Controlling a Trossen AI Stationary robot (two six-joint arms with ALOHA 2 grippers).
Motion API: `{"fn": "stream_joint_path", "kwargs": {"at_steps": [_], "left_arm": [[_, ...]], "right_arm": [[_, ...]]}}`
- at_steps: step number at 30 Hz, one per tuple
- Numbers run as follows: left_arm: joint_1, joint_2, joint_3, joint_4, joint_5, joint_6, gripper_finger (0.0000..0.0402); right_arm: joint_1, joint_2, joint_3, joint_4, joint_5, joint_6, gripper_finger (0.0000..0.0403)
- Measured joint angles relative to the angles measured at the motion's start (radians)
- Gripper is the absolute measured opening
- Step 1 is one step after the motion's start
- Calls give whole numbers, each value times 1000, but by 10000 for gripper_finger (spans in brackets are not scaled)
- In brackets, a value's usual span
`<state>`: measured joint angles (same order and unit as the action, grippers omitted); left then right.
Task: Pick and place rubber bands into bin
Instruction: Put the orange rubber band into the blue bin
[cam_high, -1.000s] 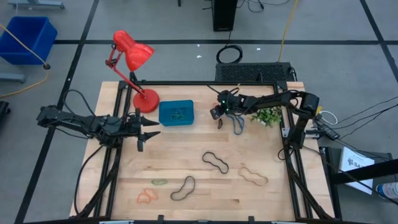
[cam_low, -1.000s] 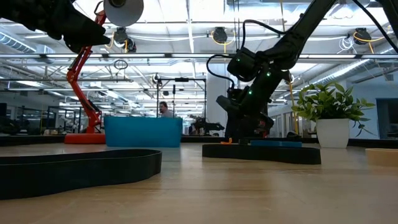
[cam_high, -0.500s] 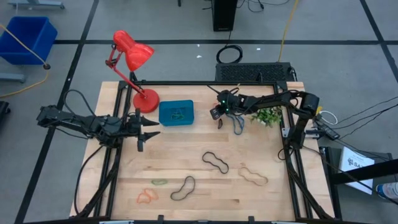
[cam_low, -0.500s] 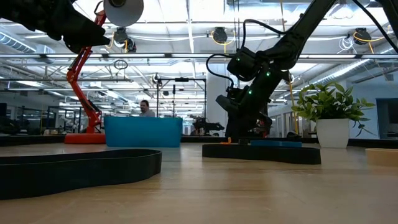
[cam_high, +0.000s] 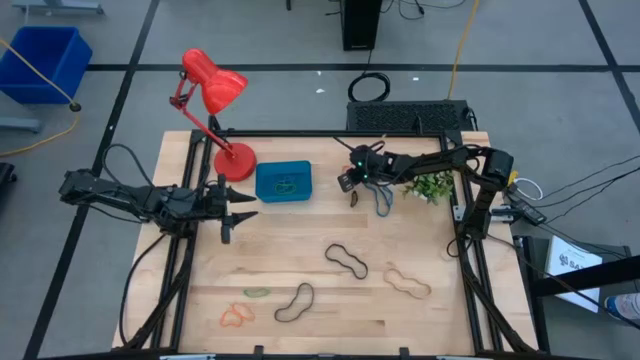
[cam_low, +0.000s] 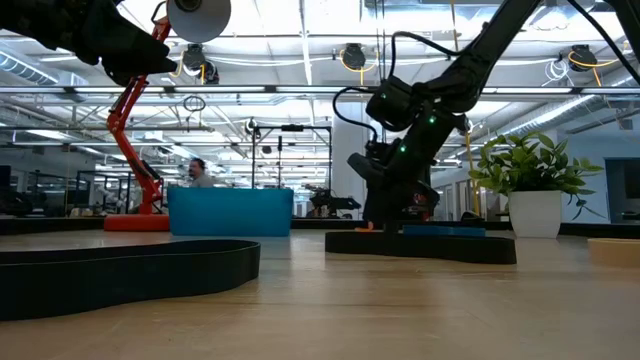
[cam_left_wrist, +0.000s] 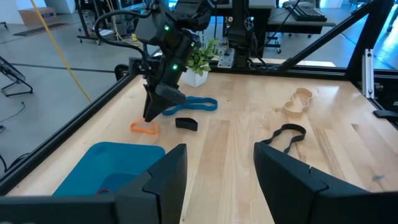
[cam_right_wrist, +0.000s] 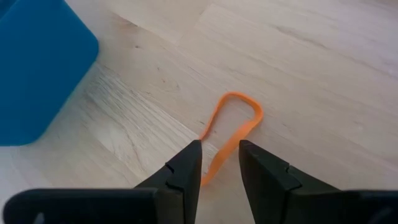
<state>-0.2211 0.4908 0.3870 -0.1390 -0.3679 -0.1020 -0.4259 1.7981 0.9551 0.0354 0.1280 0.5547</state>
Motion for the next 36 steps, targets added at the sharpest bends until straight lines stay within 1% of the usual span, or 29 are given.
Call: {"fn": "stream_joint_path", "kwargs": {"at_steps": [7, 12, 18, 25, 33, 36], "left_arm": [[0, 0, 0, 0, 0, 0, 193], [0, 0, 0, 1, 0, 0, 193], [0, 0, 0, 0, 1, 1, 193], [0, 0, 0, 0, 1, 2, 193], [0, 0, 0, 1, 3, -1, 193], [0, 0, 0, 1, 3, 3, 193]], "right_arm": [[0, 1, -20, 2, 1, 33, 105], [0, 49, -20, 82, -6, 36, 106], [0, 81, -17, 113, -13, 24, 98], [2, 61, -20, 110, -4, -30, 68], [26, 58, -21, 112, -3, -155, 7], [53, 57, -21, 119, -2, -183, 4]]}}
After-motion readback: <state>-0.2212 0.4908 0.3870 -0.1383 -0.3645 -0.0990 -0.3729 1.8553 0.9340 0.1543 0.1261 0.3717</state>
